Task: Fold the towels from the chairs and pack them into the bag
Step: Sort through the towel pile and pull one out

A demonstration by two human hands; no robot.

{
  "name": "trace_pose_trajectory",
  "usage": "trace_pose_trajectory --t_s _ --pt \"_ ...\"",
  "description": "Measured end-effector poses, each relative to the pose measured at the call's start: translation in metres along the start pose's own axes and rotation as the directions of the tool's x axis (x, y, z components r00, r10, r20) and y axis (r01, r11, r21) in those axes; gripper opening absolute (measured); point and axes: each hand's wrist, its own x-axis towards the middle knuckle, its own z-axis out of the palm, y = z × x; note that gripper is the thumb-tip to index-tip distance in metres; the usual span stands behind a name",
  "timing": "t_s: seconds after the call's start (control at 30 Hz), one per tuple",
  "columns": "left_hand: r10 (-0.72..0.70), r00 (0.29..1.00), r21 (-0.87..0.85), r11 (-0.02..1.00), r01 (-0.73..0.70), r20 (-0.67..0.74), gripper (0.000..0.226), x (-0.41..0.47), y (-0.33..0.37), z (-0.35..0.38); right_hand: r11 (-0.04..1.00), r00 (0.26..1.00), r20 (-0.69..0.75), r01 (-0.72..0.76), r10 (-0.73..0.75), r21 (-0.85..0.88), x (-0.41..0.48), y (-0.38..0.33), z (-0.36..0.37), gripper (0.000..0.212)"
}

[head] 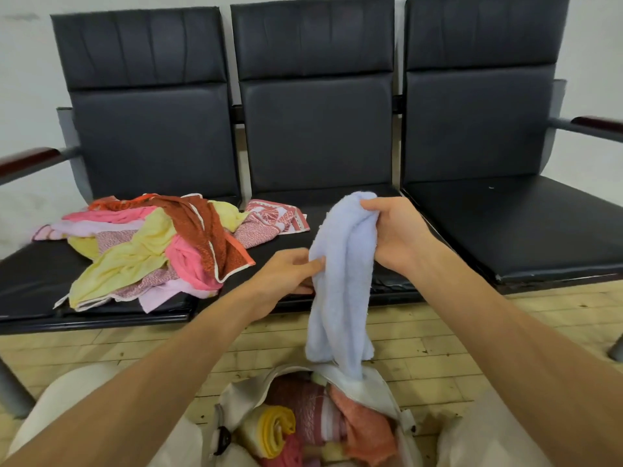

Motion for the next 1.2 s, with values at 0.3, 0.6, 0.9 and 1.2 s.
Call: trace_pose_trajectory --t_s 0.3,0.6,0.9,1.2 --pt "0.073 0.974 -0.609 0.770 -0.190 -0.212 0.030 -0.011 0.018 0.000 0.950 0.995 -0.072 0.046 -0.072 -0.308 0.003 0.005 -0.007 0.032" --pt "-0.073 0.972 -0.623 0.777 -0.085 -0.223 0.042 -0.021 0.013 -0.023 0.503 0.986 0.027 -0.061 0.165 -0.862 0.001 0.037 0.011 0.028" --pt "0.414 0.863 0.449 0.855 -0.260 -0.289 0.038 -0.020 0.006 -0.023 0.730 0.993 0.067 -0.027 0.100 -0.683 0.010 0.052 0.019 0.037" --pt "0.306 0.846 0.248 0.945 -0.214 -0.436 0.030 -0.018 0.010 -0.025 0.714 0.999 -0.034 -0.002 -0.031 -0.700 0.004 0.029 -0.001 0.028"
